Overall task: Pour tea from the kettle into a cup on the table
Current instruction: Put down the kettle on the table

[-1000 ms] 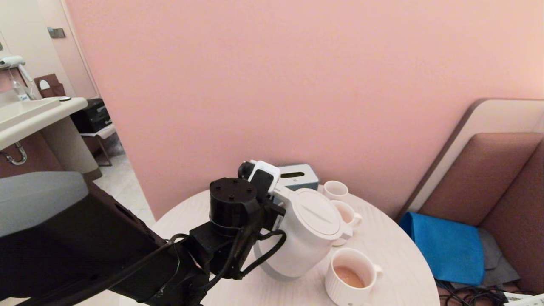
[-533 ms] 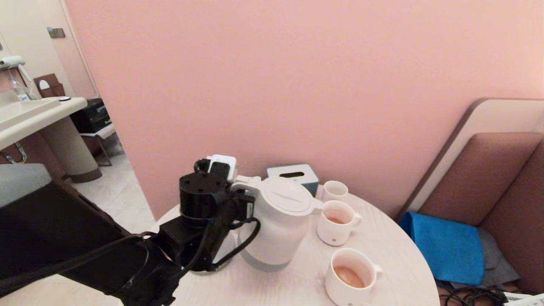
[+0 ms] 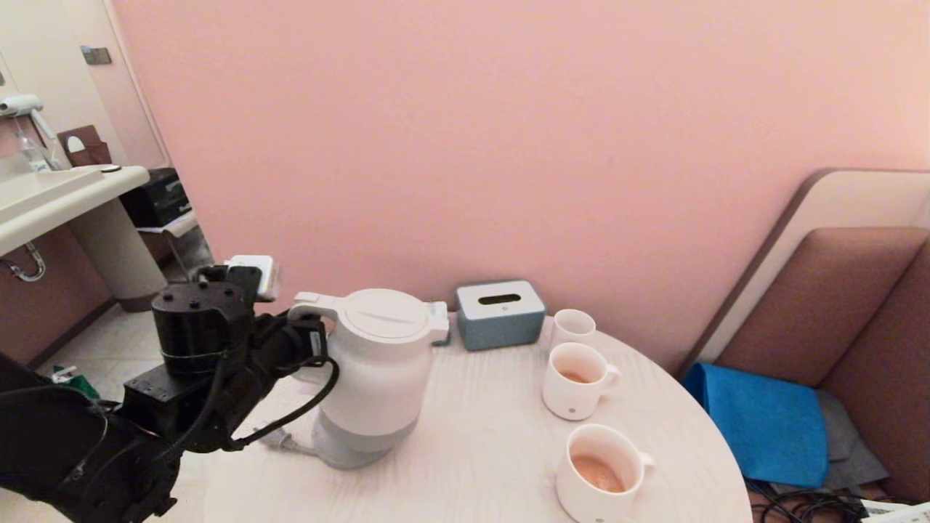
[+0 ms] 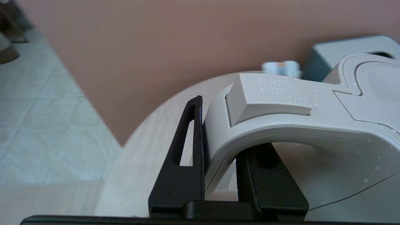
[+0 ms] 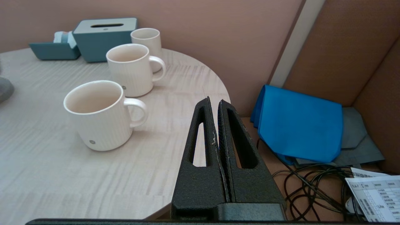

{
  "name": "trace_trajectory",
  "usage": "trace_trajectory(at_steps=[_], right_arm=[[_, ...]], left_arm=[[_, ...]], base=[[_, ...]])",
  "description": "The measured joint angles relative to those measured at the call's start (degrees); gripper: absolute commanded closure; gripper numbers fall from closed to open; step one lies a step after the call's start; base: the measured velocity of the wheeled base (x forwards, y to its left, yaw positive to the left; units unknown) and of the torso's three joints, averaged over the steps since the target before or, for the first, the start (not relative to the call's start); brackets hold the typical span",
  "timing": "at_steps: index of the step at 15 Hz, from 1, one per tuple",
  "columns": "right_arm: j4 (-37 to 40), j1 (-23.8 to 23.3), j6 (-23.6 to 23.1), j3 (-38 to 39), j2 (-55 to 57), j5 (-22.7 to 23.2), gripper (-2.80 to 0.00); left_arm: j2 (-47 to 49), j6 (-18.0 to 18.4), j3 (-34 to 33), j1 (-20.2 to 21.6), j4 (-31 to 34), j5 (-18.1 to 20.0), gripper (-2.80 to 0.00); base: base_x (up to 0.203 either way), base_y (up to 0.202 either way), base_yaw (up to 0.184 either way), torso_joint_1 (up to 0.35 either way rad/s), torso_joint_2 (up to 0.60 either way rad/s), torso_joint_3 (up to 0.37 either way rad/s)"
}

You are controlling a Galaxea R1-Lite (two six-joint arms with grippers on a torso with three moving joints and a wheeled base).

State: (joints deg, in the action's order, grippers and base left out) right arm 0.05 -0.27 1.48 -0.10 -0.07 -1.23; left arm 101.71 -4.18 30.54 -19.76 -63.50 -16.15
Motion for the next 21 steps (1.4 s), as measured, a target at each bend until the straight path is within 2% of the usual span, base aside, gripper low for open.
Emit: trace_trajectory(at_steps=[3, 5, 11, 18, 21], right_arm=[[0.0, 0.0, 0.0, 0.0, 0.0, 0.0, 0.0], [0.0, 0.0, 0.0, 0.0, 0.0, 0.0, 0.0], [0.0, 0.0, 0.0, 0.0, 0.0, 0.0, 0.0], [0.0, 0.0, 0.0, 0.0, 0.0, 0.0, 0.0], [0.0, 0.0, 0.0, 0.0, 0.0, 0.0, 0.0]], left_arm=[[0.4, 0.0, -2.7, 5.7, -5.6, 4.6, 0.0], [1.7, 0.1, -3.4, 7.7, -7.7, 5.2, 0.0], [10.2, -0.2, -4.4, 10.2, -19.9, 7.3, 0.0], [14.5, -4.1, -5.9, 10.1, -20.6, 7.4, 0.0], [15.1, -4.5, -6.9, 9.9, -20.9, 7.5, 0.0]], base=[[0.0, 0.0, 0.0, 0.0, 0.0, 0.0], [0.0, 0.0, 0.0, 0.0, 0.0, 0.0], [0.0, 0.0, 0.0, 0.0, 0.0, 0.0], [0.0, 0.0, 0.0, 0.0, 0.0, 0.0], [0.0, 0.0, 0.0, 0.0, 0.0, 0.0]])
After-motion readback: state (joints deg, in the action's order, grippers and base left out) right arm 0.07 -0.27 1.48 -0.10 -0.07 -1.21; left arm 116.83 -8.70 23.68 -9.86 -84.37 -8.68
